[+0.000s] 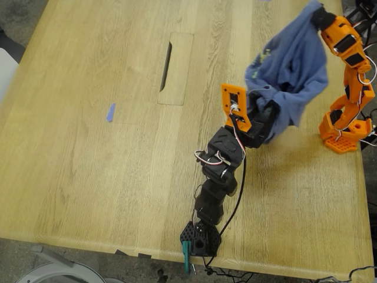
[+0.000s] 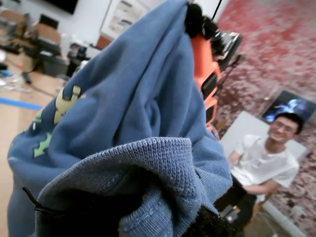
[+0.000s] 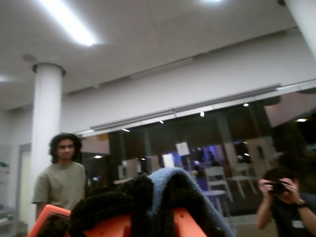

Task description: Fold a T-shirt

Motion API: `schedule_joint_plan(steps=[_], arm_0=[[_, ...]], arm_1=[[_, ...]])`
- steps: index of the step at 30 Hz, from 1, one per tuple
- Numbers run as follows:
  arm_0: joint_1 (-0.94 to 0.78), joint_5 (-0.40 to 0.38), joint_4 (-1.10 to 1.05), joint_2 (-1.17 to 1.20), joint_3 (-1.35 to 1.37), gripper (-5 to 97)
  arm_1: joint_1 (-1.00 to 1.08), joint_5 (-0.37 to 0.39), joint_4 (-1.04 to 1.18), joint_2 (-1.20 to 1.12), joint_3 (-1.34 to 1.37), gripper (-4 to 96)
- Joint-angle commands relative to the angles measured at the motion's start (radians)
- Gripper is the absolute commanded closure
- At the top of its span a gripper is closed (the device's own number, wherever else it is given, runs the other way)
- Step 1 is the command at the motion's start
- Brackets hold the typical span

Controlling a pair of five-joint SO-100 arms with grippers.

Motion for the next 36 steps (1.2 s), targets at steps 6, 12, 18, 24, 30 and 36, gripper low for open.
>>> schedule_joint_plan(steps=[6,12,18,24,30,36], arm_0=[[-0.092,-0.006,0.178,0.049,-0.046,92],[-0.15,-0.023,0.27,0.035,-0.044,92],[-0.25,-0.029,0.272,0.044,0.048,92],[-0.37,-0.026,0.272,0.086,0.216,92],[-0.462,-0.018,0.272,0.132,0.367,92],[-0.565,0.012,0.273,0.143,0.399,92]], arm_1=[[0.104,0.017,0.046,0.052,0.049,89.5],[0.192,0.04,0.06,0.055,0.14,89.2],[0.298,0.063,0.091,0.051,0.247,89.0],[0.407,0.086,0.192,0.064,0.342,88.9],[0.492,0.1,0.15,0.155,0.64,88.5],[0.525,0.103,-0.06,0.173,0.914,88.0]])
